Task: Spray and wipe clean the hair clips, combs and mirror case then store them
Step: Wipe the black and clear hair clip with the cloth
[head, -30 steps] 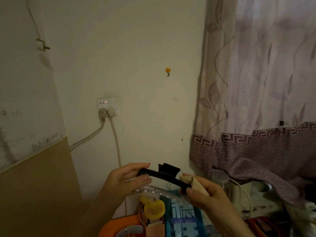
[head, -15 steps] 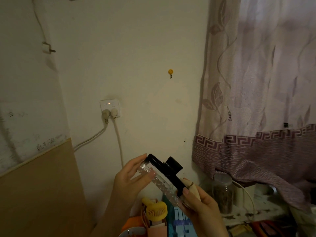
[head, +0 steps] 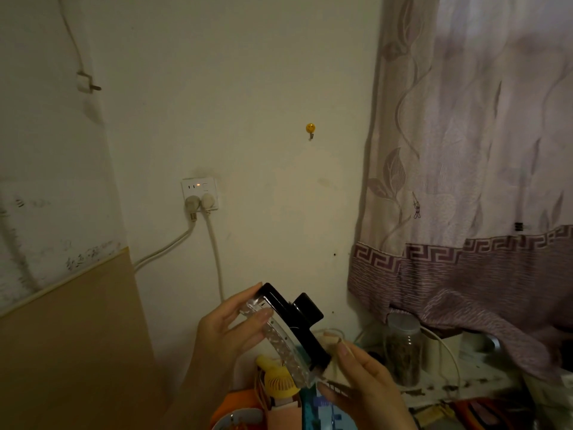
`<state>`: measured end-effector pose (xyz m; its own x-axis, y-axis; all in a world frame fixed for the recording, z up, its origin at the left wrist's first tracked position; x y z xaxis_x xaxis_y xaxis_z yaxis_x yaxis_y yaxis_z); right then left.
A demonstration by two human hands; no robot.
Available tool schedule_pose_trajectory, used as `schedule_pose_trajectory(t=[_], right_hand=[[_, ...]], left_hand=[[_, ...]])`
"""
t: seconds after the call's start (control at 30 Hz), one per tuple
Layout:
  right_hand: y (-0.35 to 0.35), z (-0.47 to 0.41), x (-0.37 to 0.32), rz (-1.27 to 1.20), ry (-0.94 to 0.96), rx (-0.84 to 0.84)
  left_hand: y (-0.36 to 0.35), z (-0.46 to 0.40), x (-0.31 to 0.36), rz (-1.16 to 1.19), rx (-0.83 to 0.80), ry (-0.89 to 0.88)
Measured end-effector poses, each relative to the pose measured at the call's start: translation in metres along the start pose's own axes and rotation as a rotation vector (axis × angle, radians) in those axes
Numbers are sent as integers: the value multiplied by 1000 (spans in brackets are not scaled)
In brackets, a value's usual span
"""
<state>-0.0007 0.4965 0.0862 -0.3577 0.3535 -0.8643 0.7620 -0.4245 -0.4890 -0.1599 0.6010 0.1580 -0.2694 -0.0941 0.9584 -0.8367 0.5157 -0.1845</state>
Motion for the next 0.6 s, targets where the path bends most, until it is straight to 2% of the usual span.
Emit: schedule_pose_trajectory(t=[0.07, 0.17, 0.4, 0.6], right_hand=[[10, -4, -6, 47, 29, 48], [19, -9, -22, 139, 167, 74], [-2, -2, -49, 378, 548, -4], [-12, 0, -42, 420, 604, -85]], left_hand=[[1, 1, 0, -23, 1, 9], [-3, 2, 0, -81, -15, 26], [-24, 10, -2, -195, -138, 9], [-28, 13, -2, -233, -155, -9]])
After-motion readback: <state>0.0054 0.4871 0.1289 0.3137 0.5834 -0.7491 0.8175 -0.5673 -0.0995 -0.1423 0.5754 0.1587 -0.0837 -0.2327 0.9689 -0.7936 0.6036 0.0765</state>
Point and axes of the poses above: each hand's wrist, its own z-axis away from the middle knuckle, its own y-axis out of the back of the hand, x = y × z, the point moved 4 cm from there along -z, towards the middle knuckle, and after that the axes turned 12 degrees about y, right-handed, at the moved point
